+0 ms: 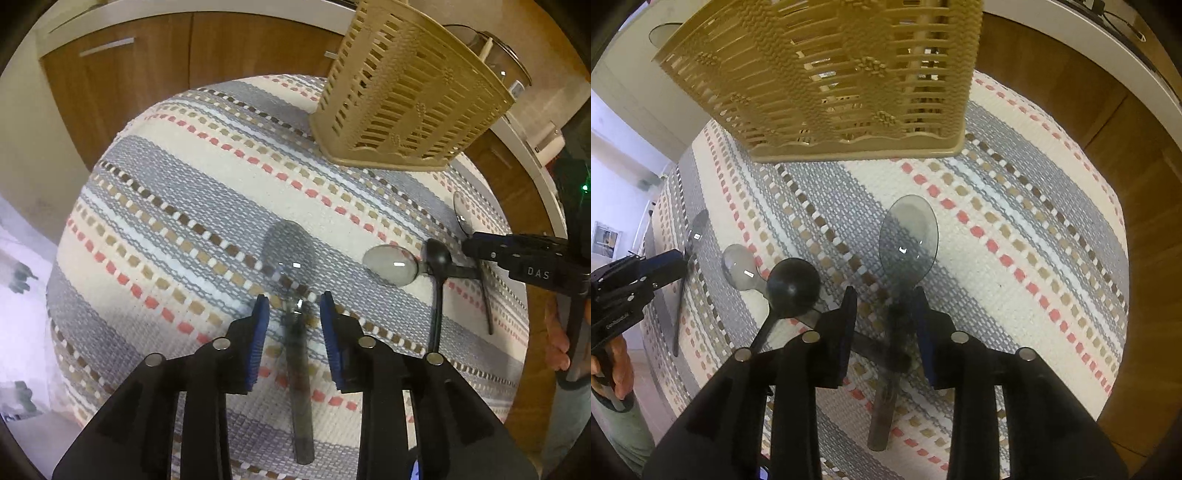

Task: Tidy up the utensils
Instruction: 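Grasp a clear spoon with the left tool while the right tool grasps another clear spoon, then lift both clear spoons and carry them over the basket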

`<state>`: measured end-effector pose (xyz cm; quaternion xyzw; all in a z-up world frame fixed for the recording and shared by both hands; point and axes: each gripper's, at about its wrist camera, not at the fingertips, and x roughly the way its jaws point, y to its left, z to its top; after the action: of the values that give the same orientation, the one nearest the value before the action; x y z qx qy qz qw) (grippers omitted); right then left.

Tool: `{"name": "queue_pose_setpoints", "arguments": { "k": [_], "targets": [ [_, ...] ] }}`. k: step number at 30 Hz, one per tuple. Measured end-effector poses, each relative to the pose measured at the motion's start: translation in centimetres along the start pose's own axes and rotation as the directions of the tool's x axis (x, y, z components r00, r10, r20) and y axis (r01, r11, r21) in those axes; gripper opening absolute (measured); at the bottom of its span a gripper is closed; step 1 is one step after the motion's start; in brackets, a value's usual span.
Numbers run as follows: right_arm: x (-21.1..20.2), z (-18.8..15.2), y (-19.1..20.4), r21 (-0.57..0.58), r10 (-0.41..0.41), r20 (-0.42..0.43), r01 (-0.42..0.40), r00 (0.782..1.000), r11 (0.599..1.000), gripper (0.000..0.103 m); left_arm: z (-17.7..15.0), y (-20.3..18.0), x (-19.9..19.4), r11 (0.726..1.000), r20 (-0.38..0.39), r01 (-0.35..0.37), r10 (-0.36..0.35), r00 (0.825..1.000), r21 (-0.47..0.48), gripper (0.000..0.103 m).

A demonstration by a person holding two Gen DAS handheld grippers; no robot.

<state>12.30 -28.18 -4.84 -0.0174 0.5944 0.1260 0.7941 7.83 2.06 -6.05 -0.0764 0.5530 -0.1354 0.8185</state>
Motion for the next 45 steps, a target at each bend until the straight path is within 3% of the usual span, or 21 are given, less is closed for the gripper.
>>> {"name": "queue_pose_setpoints", "arguments": {
  "k": [4, 7, 9, 11, 12, 20, 24, 28, 32, 36, 39, 41, 42, 45],
  "targets": [
    [0.3, 0.5, 1.4, -0.012, -0.041, -0.005, 0.041, 0.999, 0.999, 0.028, 0.2, -0.6, 0.2, 0.999, -0.017, -0.023, 0.023, 1.0, 0.026, 0.033],
    [0.7, 0.6, 3.2, -0.069, -0.127, 0.006, 0.127, 0.992, 0.989, 0.019, 0.5, -2.3, 0.9, 0.993, -0.022, -0.082, 0.084, 0.996, 0.088, 0.038],
    [0.6, 0.6, 3.6, -0.075, -0.113, 0.002, 0.113, 0.994, 0.991, 0.01, 0.5, -3.1, 1.2, 0.983, -0.014, -0.141, 0.144, 0.99, 0.119, 0.038],
    [0.6, 0.6, 4.0, -0.083, -0.116, 0.01, 0.117, 0.993, 0.99, 0.01, 0.4, -3.8, 1.4, 0.966, 0.006, -0.215, 0.216, 0.976, 0.142, 0.017],
    [0.6, 0.5, 4.2, -0.089, -0.117, 0.02, 0.118, 0.993, 0.989, 0.01, 0.3, -4.0, 1.4, 0.957, 0.019, -0.244, 0.244, 0.97, 0.156, 0.012],
    [-3.3, -1.6, 4.7, -0.113, 0.009, 0.162, 0.009, 0.987, 0.994, 0.01, -0.4, -3.0, -1.3, 0.99, 0.137, -0.115, 0.104, 0.985, 0.077, 0.009],
    [-6.8, -2.6, 5.5, -0.149, 0.066, 0.258, -0.028, 0.964, 0.988, 0.01, -0.6, -4.0, -5.0, 0.996, 0.252, -0.052, 0.031, 0.967, 0.077, 0.009],
    [-11.0, -2.3, 6.0, -0.169, 0.125, 0.375, -0.065, 0.919, 0.983, 0.01, 0.7, -5.8, -9.9, 0.995, 0.398, 0.021, -0.057, 0.915, 0.093, 0.009],
    [-14.4, -1.2, 4.8, -0.166, 0.153, 0.491, -0.08, 0.857, 0.983, 0.01, 3.1, -8.1, -13.7, 0.991, 0.534, 0.078, -0.126, 0.836, 0.111, 0.009],
    [-17.4, 0.2, 3.8, -0.136, 0.154, 0.626, -0.086, 0.764, 0.987, 0.01, 6.2, -9.9, -15.8, 0.984, 0.64, 0.138, -0.177, 0.748, 0.111, 0.009],
    [-18.4, 2.0, 2.4, -0.094, 0.14, 0.687, -0.104, 0.713, 0.99, 0.01, 8.4, -11.4, -15.7, 0.979, 0.68, 0.183, -0.198, 0.706, 0.094, 0.009],
    [-18.6, 3.4, 2.2, -0.071, 0.114, 0.723, -0.09, 0.682, 0.993, 0.01, 9.3, -12.3, -15.1, 0.978, 0.71, 0.189, -0.199, 0.676, 0.094, 0.009],
    [-18.9, 4.1, 2.1, -0.06, 0.088, 0.751, -0.065, 0.654, 0.996, 0.01, 9.8, -12.6, -15.0, 0.979, 0.726, 0.184, -0.192, 0.66, 0.091, 0.009],
    [-19.1, 5.5, 1.6, -0.05, 0.066, 0.799, -0.043, 0.598, 0.998, 0.01, 11.1, -14.0, -14.4, 0.983, 0.784, 0.159, -0.172, 0.596, 0.095, 0.009]
  ]
}}
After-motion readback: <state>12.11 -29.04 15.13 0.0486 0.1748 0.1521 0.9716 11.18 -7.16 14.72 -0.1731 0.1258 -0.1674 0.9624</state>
